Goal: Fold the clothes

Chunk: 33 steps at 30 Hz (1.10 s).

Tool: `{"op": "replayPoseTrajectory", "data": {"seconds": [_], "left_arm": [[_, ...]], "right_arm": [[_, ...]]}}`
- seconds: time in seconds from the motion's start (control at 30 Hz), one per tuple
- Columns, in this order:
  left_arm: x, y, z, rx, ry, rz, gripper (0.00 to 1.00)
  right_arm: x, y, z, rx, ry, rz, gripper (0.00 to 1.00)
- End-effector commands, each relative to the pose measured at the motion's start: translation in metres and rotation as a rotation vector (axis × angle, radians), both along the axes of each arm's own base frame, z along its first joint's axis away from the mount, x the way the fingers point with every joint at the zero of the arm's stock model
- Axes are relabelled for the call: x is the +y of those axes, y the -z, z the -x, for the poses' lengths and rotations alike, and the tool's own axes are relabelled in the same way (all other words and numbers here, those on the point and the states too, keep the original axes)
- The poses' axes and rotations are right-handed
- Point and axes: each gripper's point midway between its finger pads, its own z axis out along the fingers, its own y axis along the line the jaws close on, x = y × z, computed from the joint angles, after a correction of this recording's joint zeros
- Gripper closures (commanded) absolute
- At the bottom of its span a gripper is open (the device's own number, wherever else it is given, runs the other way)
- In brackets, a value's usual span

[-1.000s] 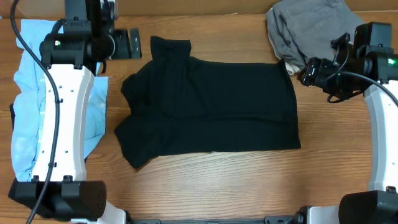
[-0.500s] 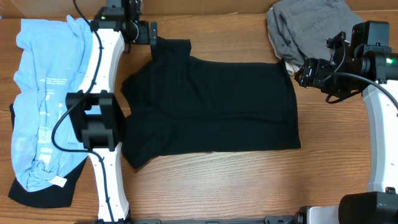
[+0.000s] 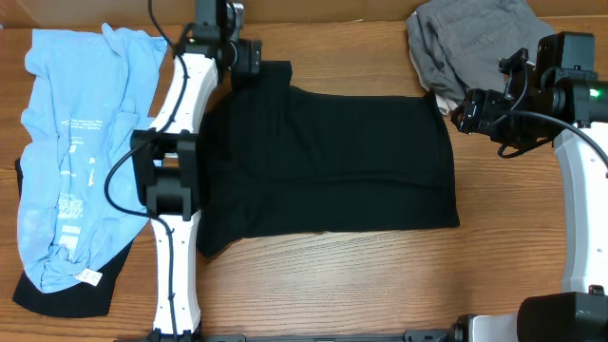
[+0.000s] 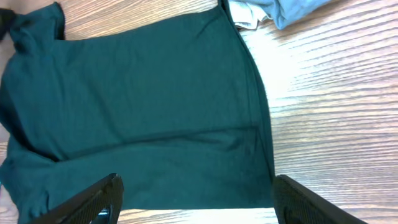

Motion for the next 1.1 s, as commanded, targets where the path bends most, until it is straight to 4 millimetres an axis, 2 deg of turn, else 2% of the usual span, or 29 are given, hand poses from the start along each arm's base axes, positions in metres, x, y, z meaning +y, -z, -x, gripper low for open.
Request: {"op": "replayPoseTrajectory", "data": {"seconds": [0.0, 0.2, 0.63, 0.77, 0.97, 1.07], "left_arm": [[0.000, 0.021, -0.002, 0.018, 0.009, -0.021, 0.06], [0.004, 0.022, -0.008, -0.005, -0.011, -0.042, 0.09], [0.002, 0.026, -0.017, -0.046, -0.010, -0.041, 0.34], [0.001, 0.026, -0.019, -0.054, -0.010, -0.039, 0.33], [-0.006, 0.045, -0.014, -0.017, 0.013, -0.003, 0.35], [-0.011, 0.047, -0.013, -0.009, 0.006, 0.038, 0.38]], "right_arm": [[-0.002, -0.004, -0.003, -0.018, -0.003, 0.025, 0.20], [-0.002, -0.004, -0.004, -0.025, -0.003, 0.025, 0.20], [-0.003, -0.007, -0.010, -0.052, 0.001, 0.028, 0.28], [-0.003, -0.007, -0.010, -0.052, 0.001, 0.028, 0.28], [-0.003, -0.007, -0.010, -0.052, 0.001, 0.028, 0.28], [-0.003, -0.007, -0.010, -0.052, 0.001, 0.028, 0.29]]}}
